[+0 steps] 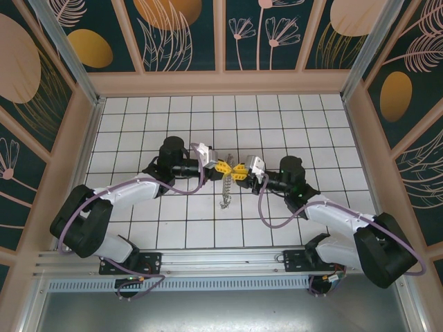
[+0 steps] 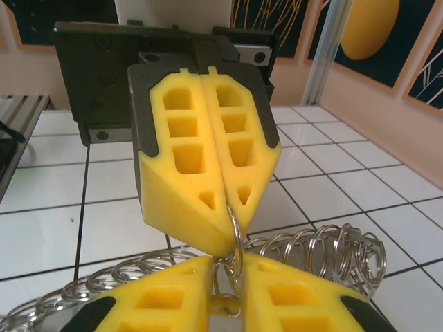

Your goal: Put the keys on the keyring

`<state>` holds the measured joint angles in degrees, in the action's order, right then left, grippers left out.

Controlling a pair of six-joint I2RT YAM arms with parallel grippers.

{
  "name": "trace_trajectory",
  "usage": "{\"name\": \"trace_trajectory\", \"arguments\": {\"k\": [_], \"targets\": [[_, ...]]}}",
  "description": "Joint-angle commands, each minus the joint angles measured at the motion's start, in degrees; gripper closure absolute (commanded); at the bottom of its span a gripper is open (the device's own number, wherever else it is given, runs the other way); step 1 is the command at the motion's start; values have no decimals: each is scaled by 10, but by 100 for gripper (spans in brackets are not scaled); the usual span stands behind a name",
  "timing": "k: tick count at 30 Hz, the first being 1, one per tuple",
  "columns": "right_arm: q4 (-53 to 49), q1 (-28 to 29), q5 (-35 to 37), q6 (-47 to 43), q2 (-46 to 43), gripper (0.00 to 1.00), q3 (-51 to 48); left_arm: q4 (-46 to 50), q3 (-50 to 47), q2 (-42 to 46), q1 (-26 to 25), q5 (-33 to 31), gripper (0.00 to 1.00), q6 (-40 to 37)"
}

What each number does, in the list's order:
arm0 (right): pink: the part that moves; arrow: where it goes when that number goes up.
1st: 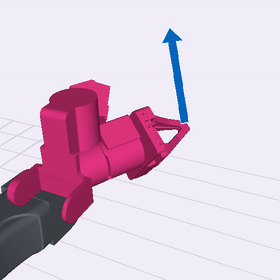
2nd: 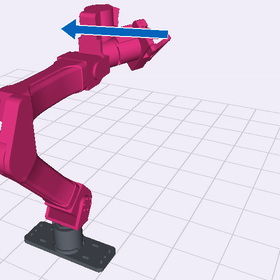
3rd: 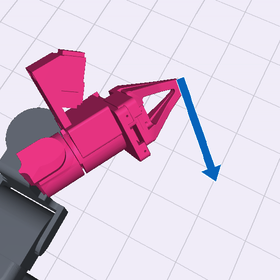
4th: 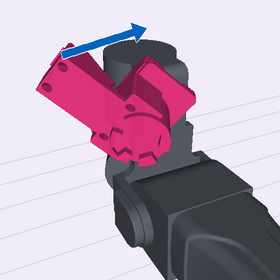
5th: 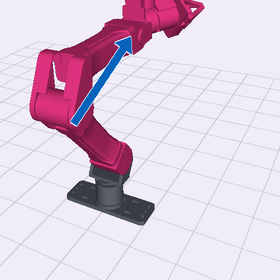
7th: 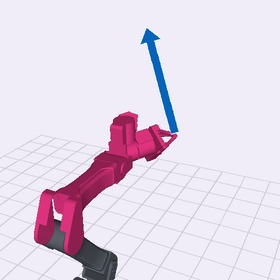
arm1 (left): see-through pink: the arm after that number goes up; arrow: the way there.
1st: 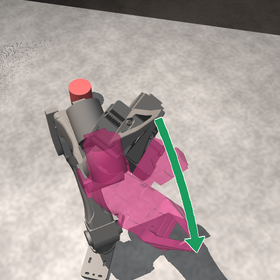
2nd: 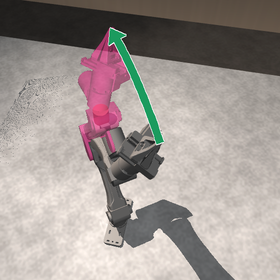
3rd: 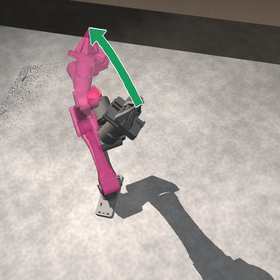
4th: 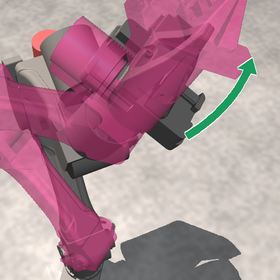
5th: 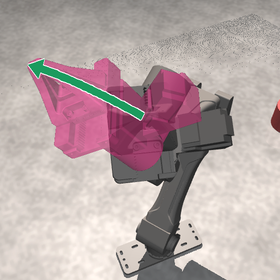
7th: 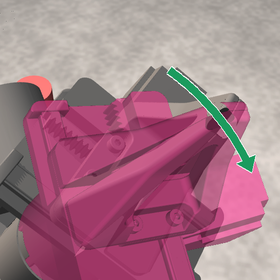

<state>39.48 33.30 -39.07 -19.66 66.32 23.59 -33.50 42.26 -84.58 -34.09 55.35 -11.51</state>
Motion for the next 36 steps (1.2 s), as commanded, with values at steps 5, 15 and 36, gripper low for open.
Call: {"name": "trace_trajectory", "arguments": {"k": [5,15,36], "targets": [[-51,-1,31,-17,-30,80,-11,-51,9,24,-3,0,100,-5],[-121,-4,74,-34,-78,72,-14,-41,19,15,-3,-2,100,-10],[-255,-85,263,351,-15,67,105,449,164,-42,-9,-255,100,-286]]}}
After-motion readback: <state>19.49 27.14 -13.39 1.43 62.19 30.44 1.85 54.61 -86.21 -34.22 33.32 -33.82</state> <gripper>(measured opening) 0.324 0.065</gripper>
